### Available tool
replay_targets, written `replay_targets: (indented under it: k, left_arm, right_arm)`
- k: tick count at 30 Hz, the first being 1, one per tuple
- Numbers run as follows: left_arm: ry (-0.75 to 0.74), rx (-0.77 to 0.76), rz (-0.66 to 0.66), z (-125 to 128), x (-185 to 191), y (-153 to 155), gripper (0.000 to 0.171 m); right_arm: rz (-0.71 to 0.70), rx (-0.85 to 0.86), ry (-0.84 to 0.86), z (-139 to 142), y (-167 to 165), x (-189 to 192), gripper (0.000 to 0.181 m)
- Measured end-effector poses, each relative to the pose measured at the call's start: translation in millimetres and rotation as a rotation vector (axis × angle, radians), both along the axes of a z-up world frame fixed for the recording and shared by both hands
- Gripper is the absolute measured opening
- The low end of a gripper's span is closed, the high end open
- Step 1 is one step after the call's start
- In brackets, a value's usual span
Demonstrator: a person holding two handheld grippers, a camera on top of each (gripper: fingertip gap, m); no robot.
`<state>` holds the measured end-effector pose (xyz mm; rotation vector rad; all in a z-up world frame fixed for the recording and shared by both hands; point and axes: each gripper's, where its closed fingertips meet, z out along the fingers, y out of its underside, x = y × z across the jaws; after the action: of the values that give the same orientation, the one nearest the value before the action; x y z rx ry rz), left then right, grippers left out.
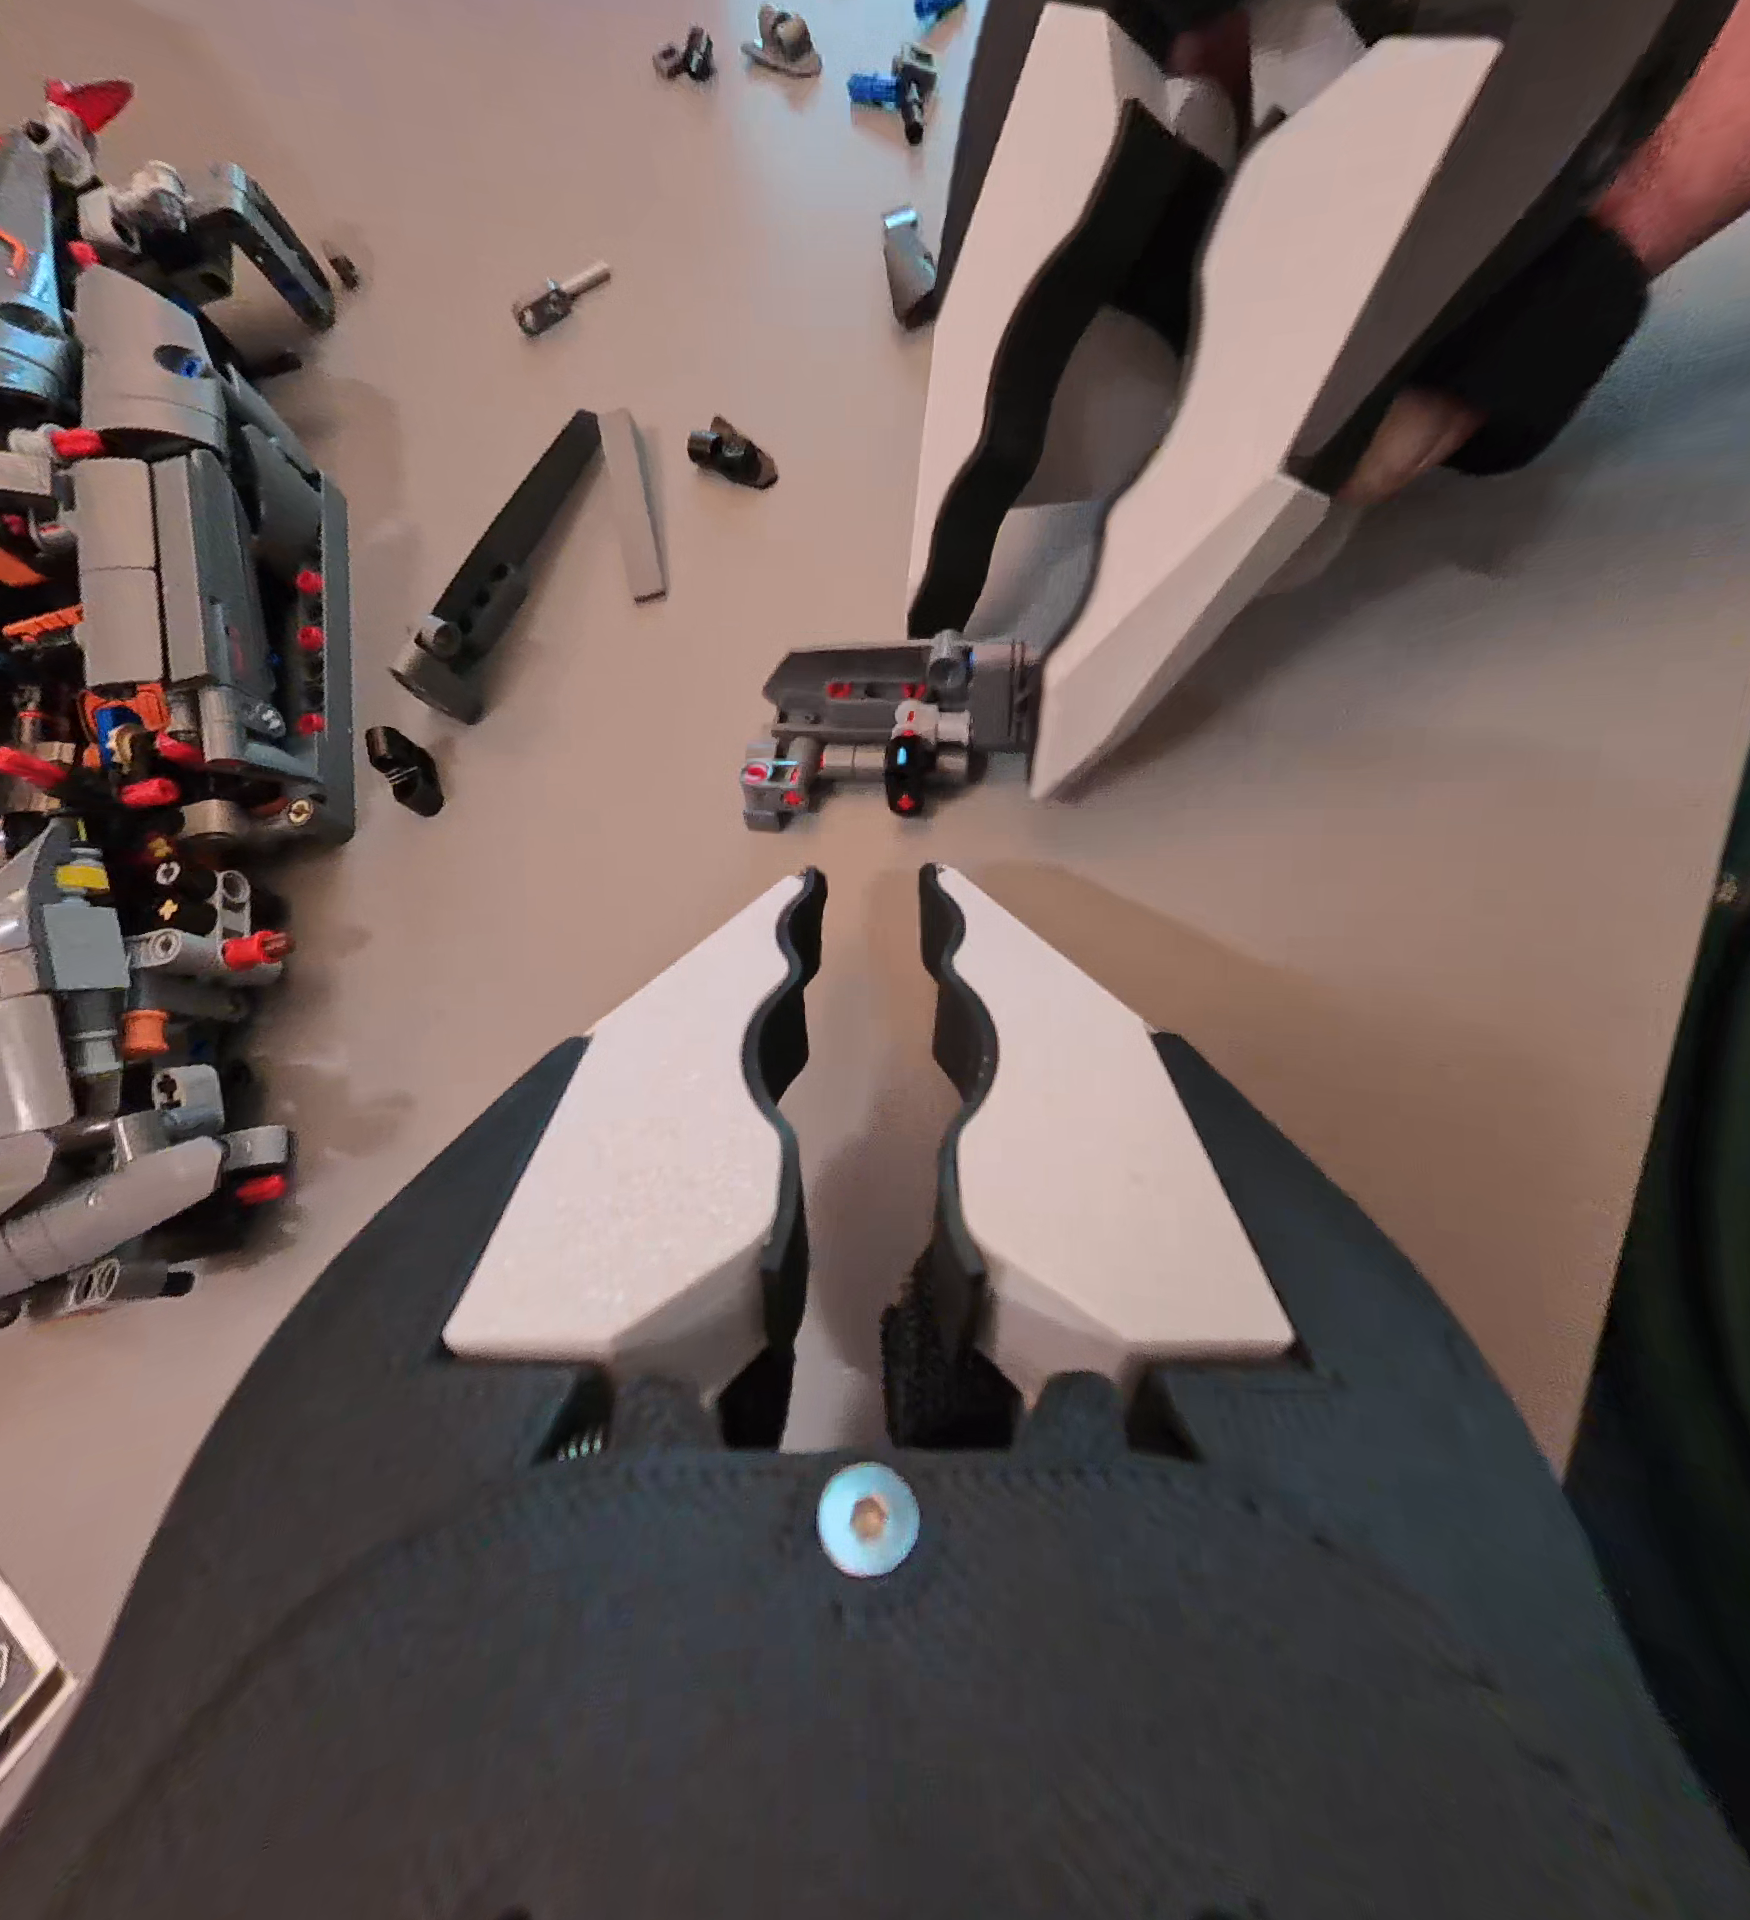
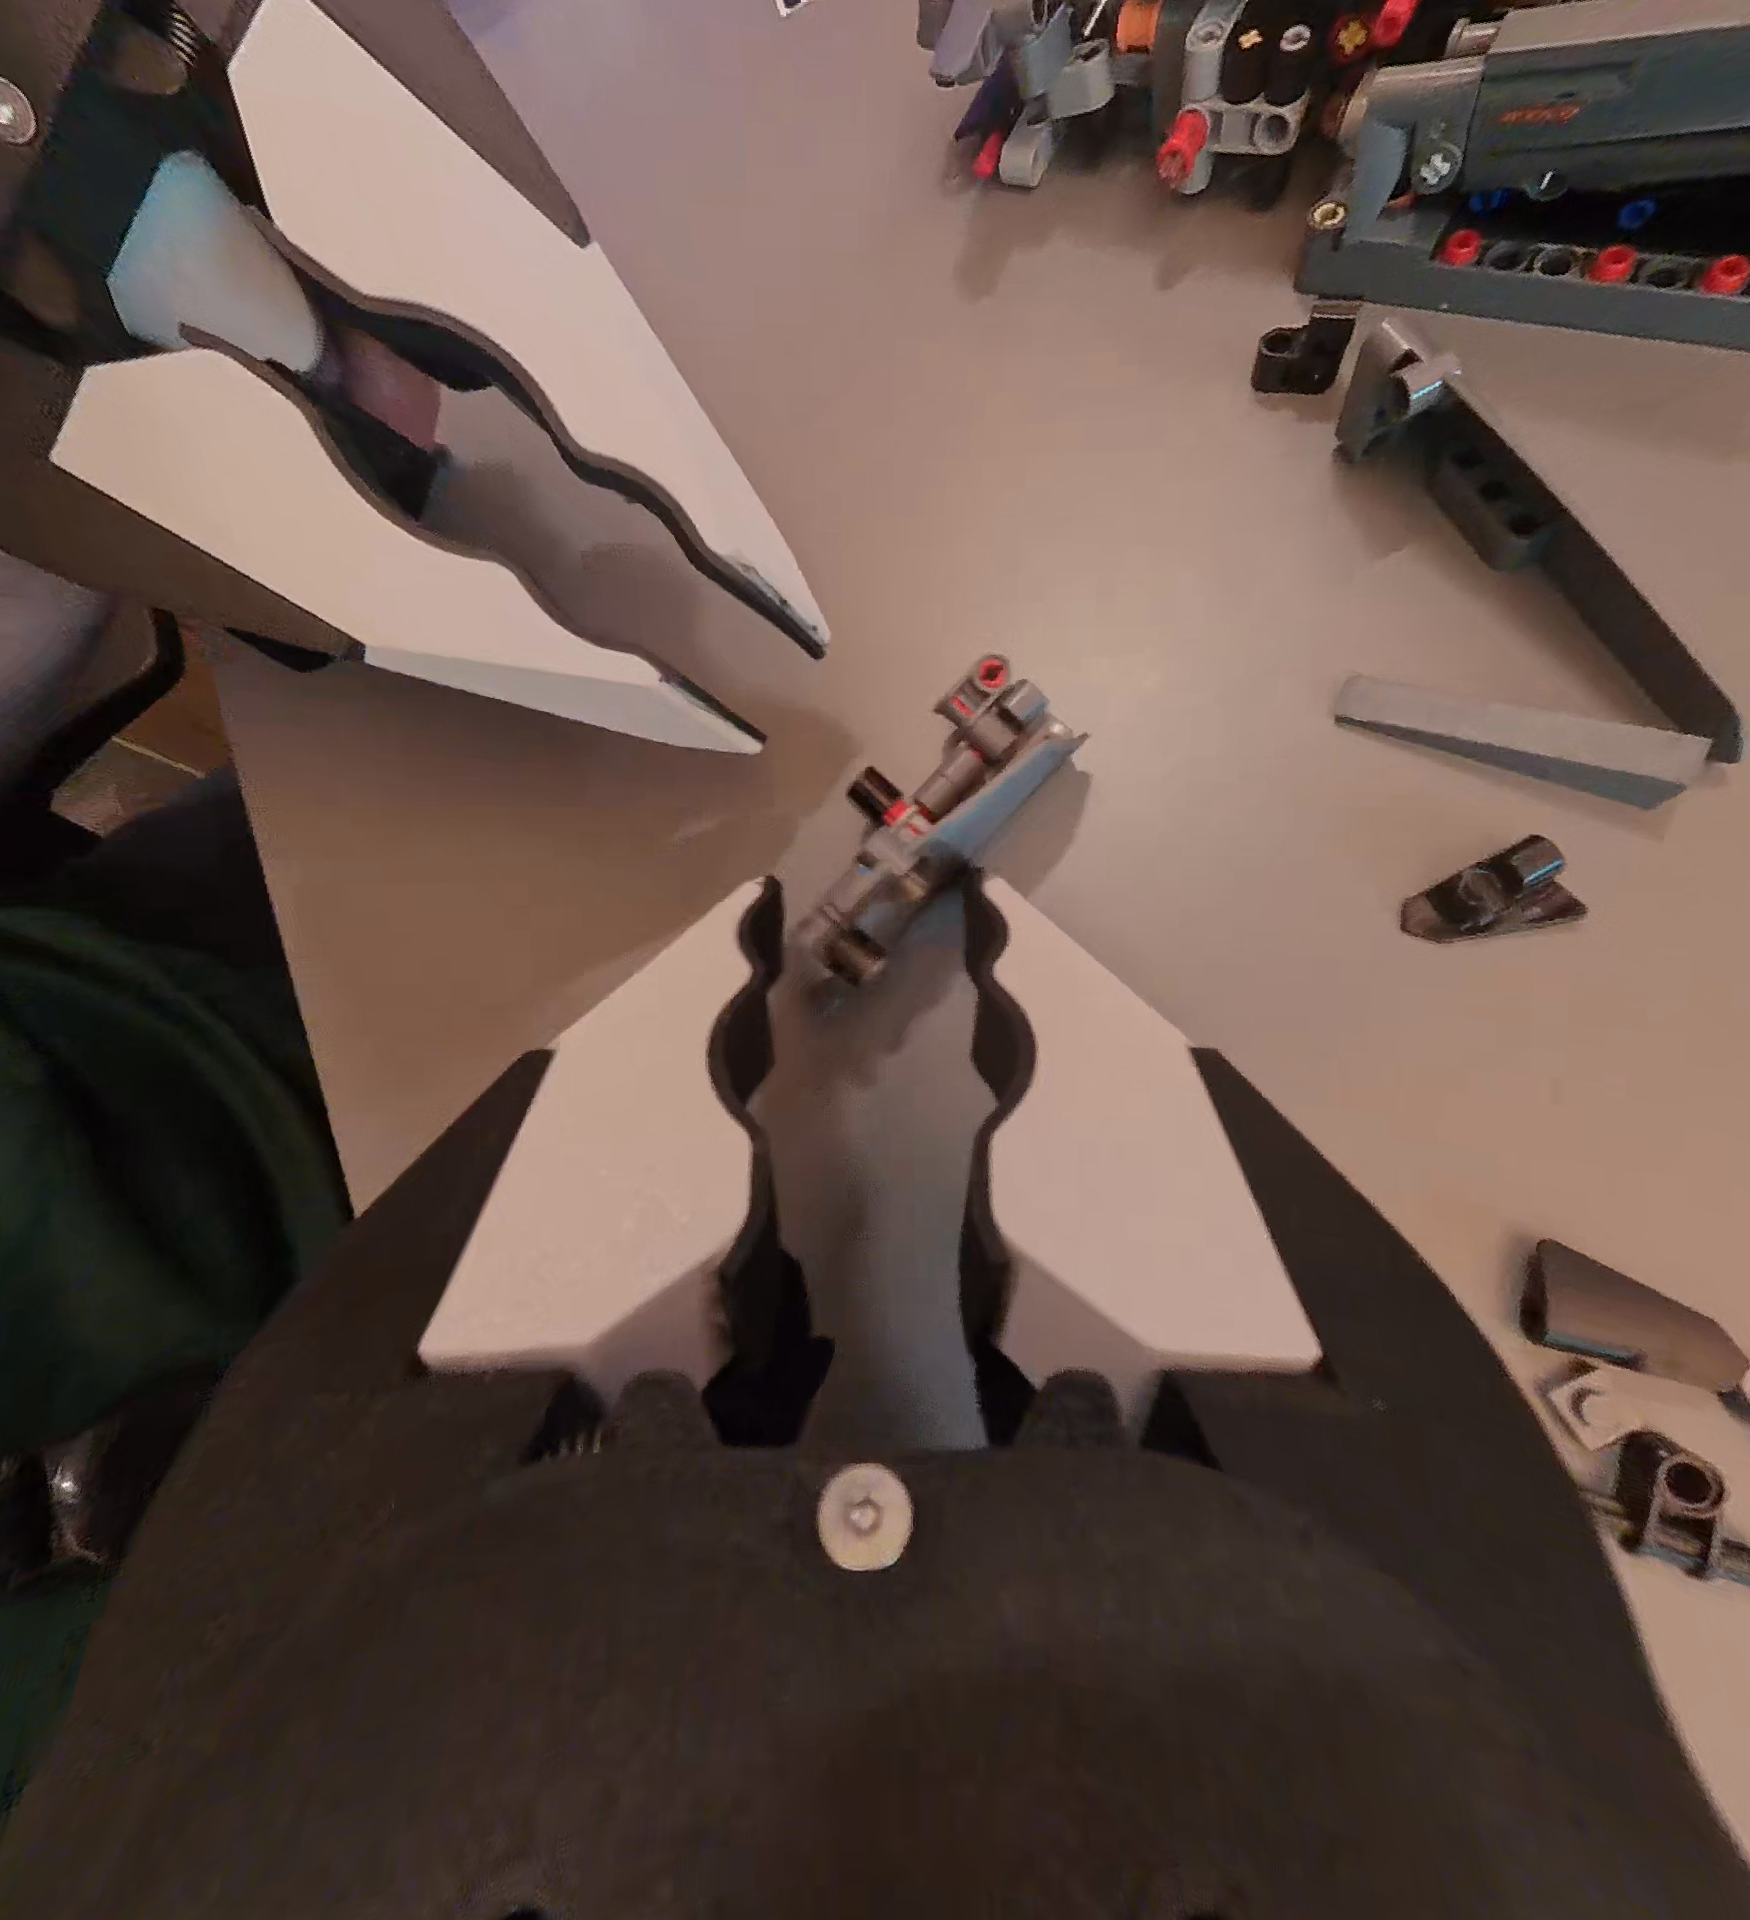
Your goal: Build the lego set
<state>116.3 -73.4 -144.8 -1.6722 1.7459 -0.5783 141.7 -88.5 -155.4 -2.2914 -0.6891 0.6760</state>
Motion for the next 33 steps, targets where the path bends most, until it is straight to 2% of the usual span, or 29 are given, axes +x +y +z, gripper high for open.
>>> replay_targets:
  k: [3,7,12,16,19,21,24,33]
  left_arm:
    - [-0.015,-0.002,-0.01,-1,3,-1,0.019]
    - [-0.049,0.02,0.008,8,0,8,0.031]
    - [-0.043,-0.008,-0.044,11,-1,9,0.055]
    - [0.002,-0.072,-0.139,-1,4,-2,0.062]
    - [0.055,-0.076,-0.208,-14,6,-10,0.055]
    - [0.04,-0.093,-0.236,-14,10,-15,0.049]
    - [0.045,-0.101,-0.256,-17,12,-18,0.033]
    - [0.045,-0.129,-0.278,-17,13,-23,0.027]
  right_arm:
    - [0.009,0.041,-0.032,1,6,2,0.018]
    - [0.097,0.064,-0.077,0,6,1,0.017]
    - [0.279,0.116,-0.128,-1,1,0,0.015]
    - [0.429,0.188,-0.16,-1,-1,-3,0.015]
    - [0.506,0.216,-0.166,0,-3,-5,0.014]
    - [0.555,0.233,-0.168,0,-6,-6,0.014]
    - [0.582,0.25,-0.175,0,-5,-6,0.014]
    - [0.632,0.285,-0.184,0,-6,-5,0.014]
